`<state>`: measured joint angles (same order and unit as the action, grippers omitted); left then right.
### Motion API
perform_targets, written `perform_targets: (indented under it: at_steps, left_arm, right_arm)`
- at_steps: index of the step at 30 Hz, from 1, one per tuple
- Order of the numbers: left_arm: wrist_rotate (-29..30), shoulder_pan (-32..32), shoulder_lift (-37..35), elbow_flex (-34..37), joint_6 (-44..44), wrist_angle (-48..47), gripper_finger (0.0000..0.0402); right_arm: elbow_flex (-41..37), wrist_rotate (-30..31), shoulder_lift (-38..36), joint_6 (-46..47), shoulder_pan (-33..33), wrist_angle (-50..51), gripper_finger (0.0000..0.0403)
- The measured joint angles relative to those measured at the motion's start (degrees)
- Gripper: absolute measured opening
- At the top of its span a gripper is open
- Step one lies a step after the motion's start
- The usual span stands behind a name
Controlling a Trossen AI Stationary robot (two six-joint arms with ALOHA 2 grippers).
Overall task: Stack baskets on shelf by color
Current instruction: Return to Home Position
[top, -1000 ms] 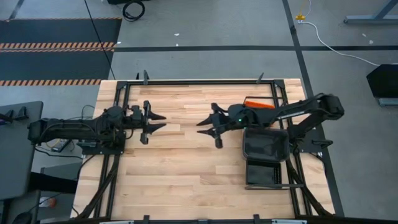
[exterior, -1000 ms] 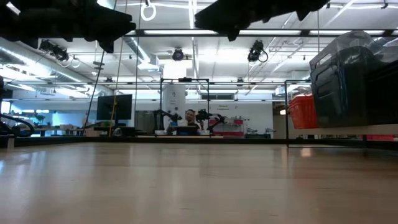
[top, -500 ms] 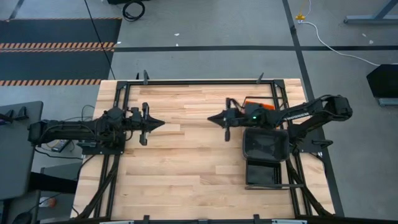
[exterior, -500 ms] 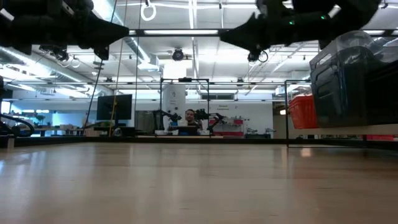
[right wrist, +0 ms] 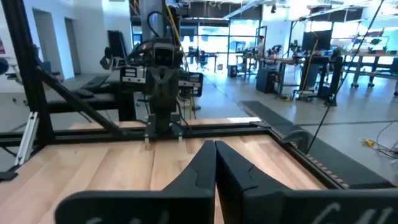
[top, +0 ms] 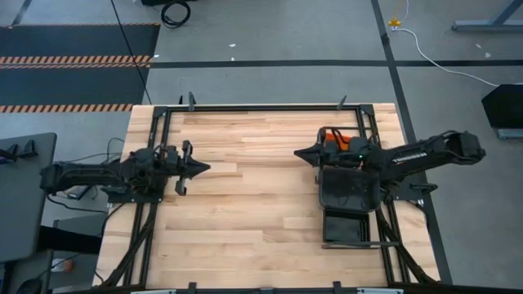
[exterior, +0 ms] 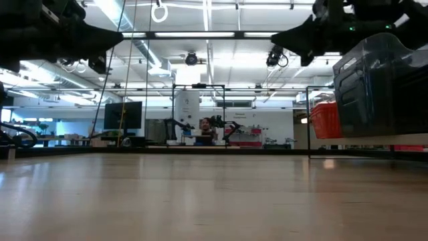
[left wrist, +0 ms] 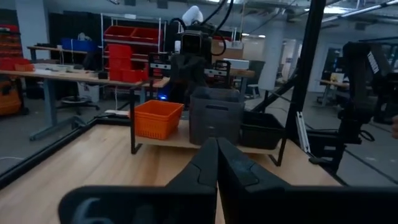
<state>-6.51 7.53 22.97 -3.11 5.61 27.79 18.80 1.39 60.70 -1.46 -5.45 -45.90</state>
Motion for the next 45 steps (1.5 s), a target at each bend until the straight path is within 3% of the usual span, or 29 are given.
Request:
perform_targets:
  at_steps: [5, 11, 23, 34, 38, 45]
  left_arm:
    - [1.9, 0.0, -6.2, 0.0, 1.5, -7.2, 0.0003]
    - [5.4, -1.5, -10.9, 0.0, 2.8, -13.5, 0.0002]
    - [13.6, -8.0, -11.5, 2.6, 1.4, -11.9, 0.0002]
    - [11.4, -8.4, -11.8, 2.6, 1.6, -11.8, 0.0004]
    - [11.4, -8.4, -13.3, 1.4, 1.4, -15.7, 0.0005]
    - [11.4, -8.4, -17.0, 0.7, 1.5, -20.6, 0.0006]
  right_arm:
    - [-4.8, 0.9, -5.7, 0.6, 0.0, -0.1, 0.0006]
    - [-10.5, 1.1, -10.9, 2.3, 0.0, -7.2, 0.0014]
    - [-13.7, 0.5, -16.0, 3.2, 0.0, -7.9, 0.0012]
    - [-13.8, -3.0, -18.0, 3.3, 0.0, -3.1, 0.0008]
    - [-14.8, -2.4, -20.4, 3.0, -0.4, 4.3, 0.0009]
    - [-14.4, -2.8, -24.9, 3.8, -1.0, 6.9, 0.0007]
